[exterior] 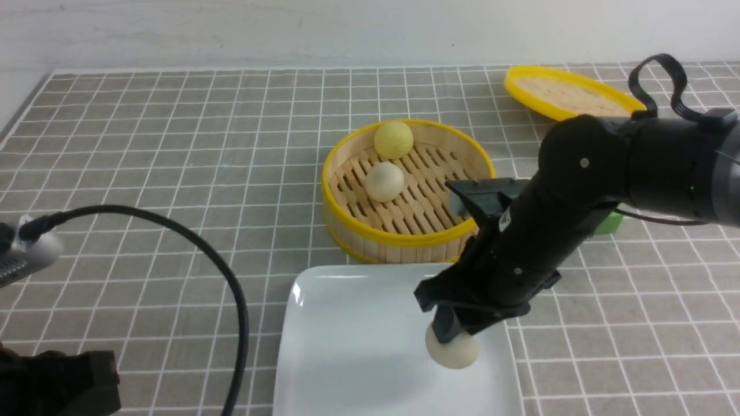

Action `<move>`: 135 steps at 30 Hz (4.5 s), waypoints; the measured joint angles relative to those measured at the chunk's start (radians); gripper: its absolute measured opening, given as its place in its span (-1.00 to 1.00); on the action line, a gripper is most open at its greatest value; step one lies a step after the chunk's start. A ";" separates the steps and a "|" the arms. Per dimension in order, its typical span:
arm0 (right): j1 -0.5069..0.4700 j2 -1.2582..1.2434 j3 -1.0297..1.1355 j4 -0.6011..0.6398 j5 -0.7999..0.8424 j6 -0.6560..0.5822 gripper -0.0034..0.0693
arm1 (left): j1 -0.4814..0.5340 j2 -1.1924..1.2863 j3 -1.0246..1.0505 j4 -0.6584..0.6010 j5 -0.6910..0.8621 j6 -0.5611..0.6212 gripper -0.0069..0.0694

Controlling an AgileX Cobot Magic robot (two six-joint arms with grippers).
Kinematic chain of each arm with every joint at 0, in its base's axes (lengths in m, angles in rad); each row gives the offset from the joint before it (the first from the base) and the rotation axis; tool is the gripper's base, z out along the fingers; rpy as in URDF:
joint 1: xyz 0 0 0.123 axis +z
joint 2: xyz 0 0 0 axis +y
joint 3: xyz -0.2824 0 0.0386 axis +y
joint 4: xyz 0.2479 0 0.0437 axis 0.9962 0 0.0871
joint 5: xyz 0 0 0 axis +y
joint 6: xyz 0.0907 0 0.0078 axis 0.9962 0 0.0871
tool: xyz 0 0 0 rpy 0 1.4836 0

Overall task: Put the steamed buns into the plate on the grey tablecloth.
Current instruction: 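Move the steamed bun from the bamboo steamer onto the white plate with the right gripper, then reach into the bamboo steamer and grasp a bun with the left gripper, then carry the bun from the bamboo steamer to the plate with the left gripper, then reach into the bamboo steamer and grasp a bun with the left gripper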

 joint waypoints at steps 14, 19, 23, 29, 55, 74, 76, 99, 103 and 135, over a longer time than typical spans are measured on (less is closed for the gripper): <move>-0.167 -0.291 -0.079 -0.114 0.354 -0.050 -0.90 | 0.000 0.295 -0.216 -0.110 0.115 0.118 -0.31; -0.208 -0.462 0.080 -0.146 0.354 -0.049 -0.95 | -0.009 0.452 -0.411 -0.193 0.149 0.210 -0.19; -0.240 -0.611 0.239 -0.171 0.325 -0.034 -0.95 | -0.099 0.613 -0.562 -0.203 0.156 0.224 -0.08; -0.260 -0.785 0.406 -0.185 0.294 -0.010 -0.94 | -0.285 0.895 -0.870 -0.124 0.147 0.182 0.04; -0.261 -0.877 0.474 -0.164 0.170 -0.005 -0.92 | -0.439 1.707 -1.765 0.174 0.235 0.035 0.34; -0.261 -0.877 0.536 -0.164 0.095 0.006 -0.90 | -0.439 1.303 -1.734 0.277 0.287 0.096 -0.71; -0.261 -0.877 0.552 -0.164 0.083 0.020 -0.89 | -0.438 1.151 -1.544 0.252 0.287 0.102 -0.71; -0.261 -0.877 0.574 -0.153 0.062 0.042 -0.85 | -0.438 0.863 -0.369 -0.416 -0.235 0.538 -0.51; -0.261 -0.877 0.574 -0.153 0.062 0.042 -0.85 | -0.437 0.877 -0.390 -0.406 -0.274 0.529 -0.15; -0.261 -0.877 0.574 -0.122 0.013 0.042 -0.82 | -0.500 1.303 -1.497 0.171 0.286 0.115 -0.81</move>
